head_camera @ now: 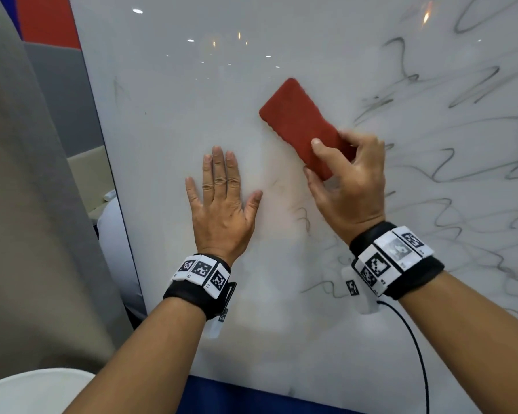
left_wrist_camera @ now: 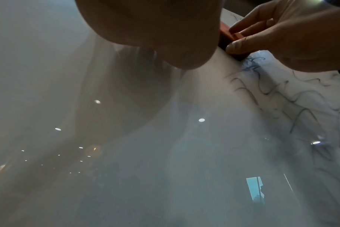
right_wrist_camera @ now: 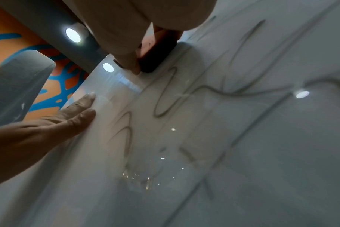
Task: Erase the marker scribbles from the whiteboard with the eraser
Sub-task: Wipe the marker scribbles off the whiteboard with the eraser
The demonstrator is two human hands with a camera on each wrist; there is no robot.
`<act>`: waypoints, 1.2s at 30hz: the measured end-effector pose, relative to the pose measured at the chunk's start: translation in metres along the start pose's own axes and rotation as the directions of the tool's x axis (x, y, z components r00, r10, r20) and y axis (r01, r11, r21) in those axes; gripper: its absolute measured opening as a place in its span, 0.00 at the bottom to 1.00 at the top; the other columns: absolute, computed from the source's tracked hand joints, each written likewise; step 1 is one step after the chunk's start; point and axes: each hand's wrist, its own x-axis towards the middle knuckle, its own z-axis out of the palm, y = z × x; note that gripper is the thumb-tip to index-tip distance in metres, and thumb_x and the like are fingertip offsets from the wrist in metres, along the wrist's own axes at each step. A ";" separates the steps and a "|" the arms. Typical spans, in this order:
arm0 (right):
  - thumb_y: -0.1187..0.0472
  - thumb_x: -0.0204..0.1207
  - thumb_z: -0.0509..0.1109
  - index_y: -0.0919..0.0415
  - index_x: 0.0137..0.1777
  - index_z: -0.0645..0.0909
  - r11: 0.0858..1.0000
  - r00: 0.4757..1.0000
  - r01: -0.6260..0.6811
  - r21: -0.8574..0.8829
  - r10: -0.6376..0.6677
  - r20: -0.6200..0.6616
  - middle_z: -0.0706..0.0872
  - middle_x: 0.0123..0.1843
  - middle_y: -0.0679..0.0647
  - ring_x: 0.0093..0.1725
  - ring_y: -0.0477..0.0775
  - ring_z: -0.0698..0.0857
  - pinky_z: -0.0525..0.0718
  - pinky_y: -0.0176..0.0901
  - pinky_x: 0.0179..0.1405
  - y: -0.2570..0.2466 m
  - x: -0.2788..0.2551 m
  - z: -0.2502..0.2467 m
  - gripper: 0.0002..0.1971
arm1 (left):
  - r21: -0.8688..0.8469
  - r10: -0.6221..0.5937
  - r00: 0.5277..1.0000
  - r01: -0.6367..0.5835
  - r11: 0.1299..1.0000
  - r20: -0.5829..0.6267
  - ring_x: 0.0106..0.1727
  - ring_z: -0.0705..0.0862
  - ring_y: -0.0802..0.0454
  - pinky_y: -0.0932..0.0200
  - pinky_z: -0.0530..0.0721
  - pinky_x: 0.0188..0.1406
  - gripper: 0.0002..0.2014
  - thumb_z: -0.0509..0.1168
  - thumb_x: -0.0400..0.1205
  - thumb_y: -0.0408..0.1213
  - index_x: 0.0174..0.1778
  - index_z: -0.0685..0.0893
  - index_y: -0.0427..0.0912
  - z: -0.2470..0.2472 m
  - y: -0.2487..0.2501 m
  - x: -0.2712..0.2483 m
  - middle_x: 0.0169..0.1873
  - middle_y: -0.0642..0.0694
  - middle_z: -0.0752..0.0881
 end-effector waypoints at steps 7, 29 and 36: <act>0.66 0.68 0.80 0.64 0.56 0.89 0.995 0.980 0.100 0.017 -0.101 0.172 0.81 0.56 0.68 0.54 0.65 0.76 0.84 0.59 0.47 -0.013 -0.050 0.005 0.15 | 0.001 -0.004 1.000 0.004 1.000 0.017 0.88 0.46 0.47 0.31 0.52 0.83 0.37 0.44 0.89 0.58 0.86 0.43 0.38 0.004 -0.003 -0.013 0.87 0.41 0.48; 0.66 0.68 0.80 0.63 0.56 0.88 1.000 0.989 -0.017 -0.005 0.018 0.147 0.80 0.58 0.67 0.54 0.65 0.76 0.81 0.55 0.52 -0.011 -0.086 0.000 0.15 | 0.017 -0.062 0.998 0.061 0.998 0.022 0.87 0.48 0.45 0.31 0.52 0.83 0.35 0.45 0.89 0.56 0.87 0.47 0.39 0.007 0.001 -0.026 0.87 0.41 0.50; 0.65 0.68 0.79 0.61 0.55 0.88 1.000 0.995 -0.022 0.004 0.022 0.095 0.80 0.58 0.66 0.54 0.64 0.76 0.82 0.57 0.50 0.009 -0.061 -0.018 0.15 | 0.017 -0.074 0.997 0.074 0.997 0.010 0.87 0.49 0.44 0.32 0.52 0.83 0.34 0.47 0.89 0.55 0.87 0.48 0.38 0.008 0.003 -0.028 0.87 0.40 0.51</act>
